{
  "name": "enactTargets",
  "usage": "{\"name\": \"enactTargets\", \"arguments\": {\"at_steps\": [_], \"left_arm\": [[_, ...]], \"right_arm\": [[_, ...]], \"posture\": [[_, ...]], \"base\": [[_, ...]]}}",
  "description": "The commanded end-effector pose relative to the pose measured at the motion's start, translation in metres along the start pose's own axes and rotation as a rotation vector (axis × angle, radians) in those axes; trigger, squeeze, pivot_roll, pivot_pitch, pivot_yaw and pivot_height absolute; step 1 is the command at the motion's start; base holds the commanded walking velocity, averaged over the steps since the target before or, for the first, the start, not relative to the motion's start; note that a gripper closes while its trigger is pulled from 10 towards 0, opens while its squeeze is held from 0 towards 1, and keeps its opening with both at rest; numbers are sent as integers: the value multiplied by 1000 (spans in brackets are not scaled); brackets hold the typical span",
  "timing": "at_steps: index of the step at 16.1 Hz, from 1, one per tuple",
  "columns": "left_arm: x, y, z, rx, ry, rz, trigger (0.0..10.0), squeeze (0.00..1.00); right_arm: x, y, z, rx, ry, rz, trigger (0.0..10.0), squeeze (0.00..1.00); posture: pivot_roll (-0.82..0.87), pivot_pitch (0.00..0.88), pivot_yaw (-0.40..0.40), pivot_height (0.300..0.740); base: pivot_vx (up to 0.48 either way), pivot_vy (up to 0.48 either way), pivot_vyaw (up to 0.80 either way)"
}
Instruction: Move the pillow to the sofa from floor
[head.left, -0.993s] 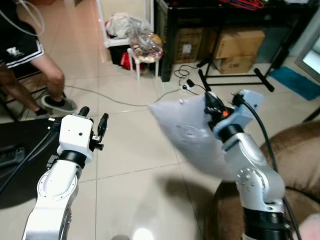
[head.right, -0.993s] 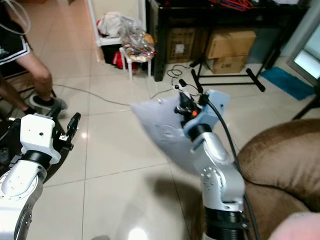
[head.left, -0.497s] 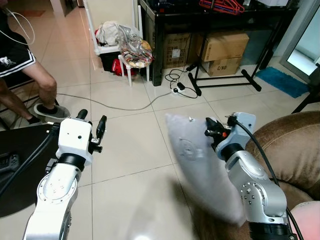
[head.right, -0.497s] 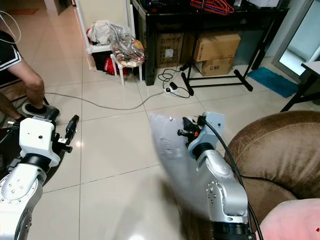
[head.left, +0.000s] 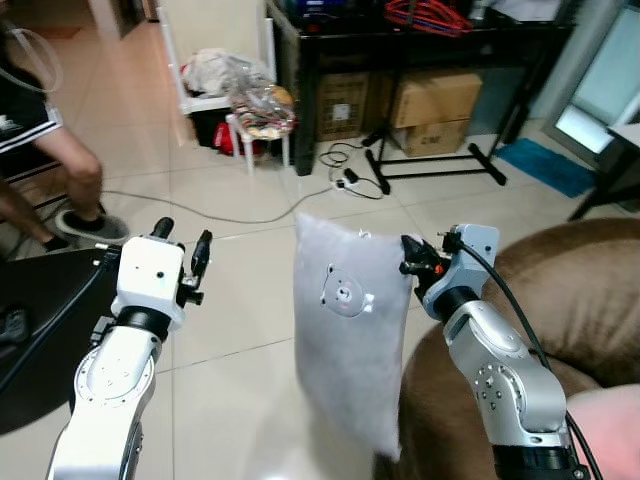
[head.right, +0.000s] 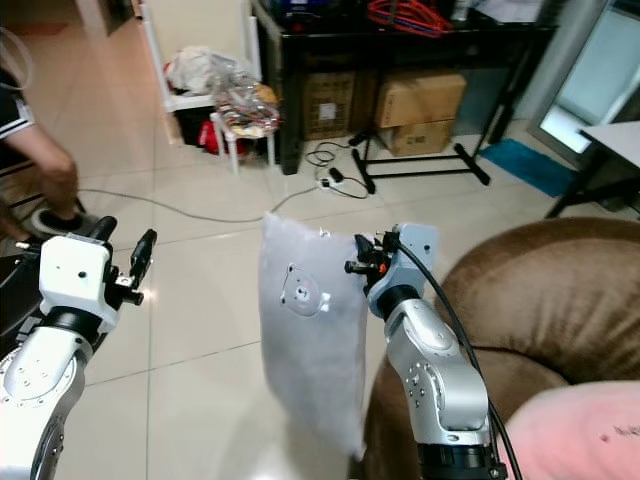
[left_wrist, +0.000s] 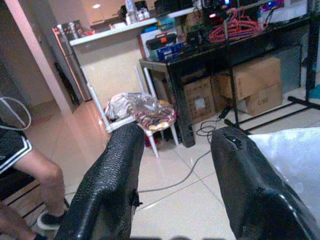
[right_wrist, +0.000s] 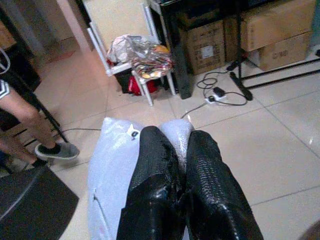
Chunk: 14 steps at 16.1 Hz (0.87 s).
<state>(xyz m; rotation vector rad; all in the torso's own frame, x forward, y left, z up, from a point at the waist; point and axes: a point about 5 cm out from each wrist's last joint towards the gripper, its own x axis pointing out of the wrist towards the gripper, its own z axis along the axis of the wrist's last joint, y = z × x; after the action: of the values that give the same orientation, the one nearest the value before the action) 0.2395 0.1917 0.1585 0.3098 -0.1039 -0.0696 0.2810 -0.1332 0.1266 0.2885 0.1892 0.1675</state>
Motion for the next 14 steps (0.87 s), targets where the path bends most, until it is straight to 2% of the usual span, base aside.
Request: {"name": "enactTargets", "arguments": {"at_steps": [1, 3, 4, 14], "left_arm": [[2, 0, 2, 11, -11, -2, 10000, 0], [2, 0, 1, -1, -13, -3, 10000, 0], [1, 0, -1, -41, 2, 1, 10000, 0], [1, 1, -2, -49, 6, -2, 10000, 0]], "right_arm": [[2, 3, 14, -6, -73, 15, 10000, 0], [2, 3, 14, -8, -73, 14, 10000, 0], [3, 3, 14, -8, -73, 14, 10000, 0], [3, 4, 14, -8, -79, 15, 10000, 0]], "posture": [[-8, 0, -15, 740], [-8, 0, -15, 740], [-6, 0, -18, 740], [-14, 0, -8, 740]], "base": [[0, -345, 0], [0, -174, 0], [0, 0, 0], [0, 470, 0]]}}
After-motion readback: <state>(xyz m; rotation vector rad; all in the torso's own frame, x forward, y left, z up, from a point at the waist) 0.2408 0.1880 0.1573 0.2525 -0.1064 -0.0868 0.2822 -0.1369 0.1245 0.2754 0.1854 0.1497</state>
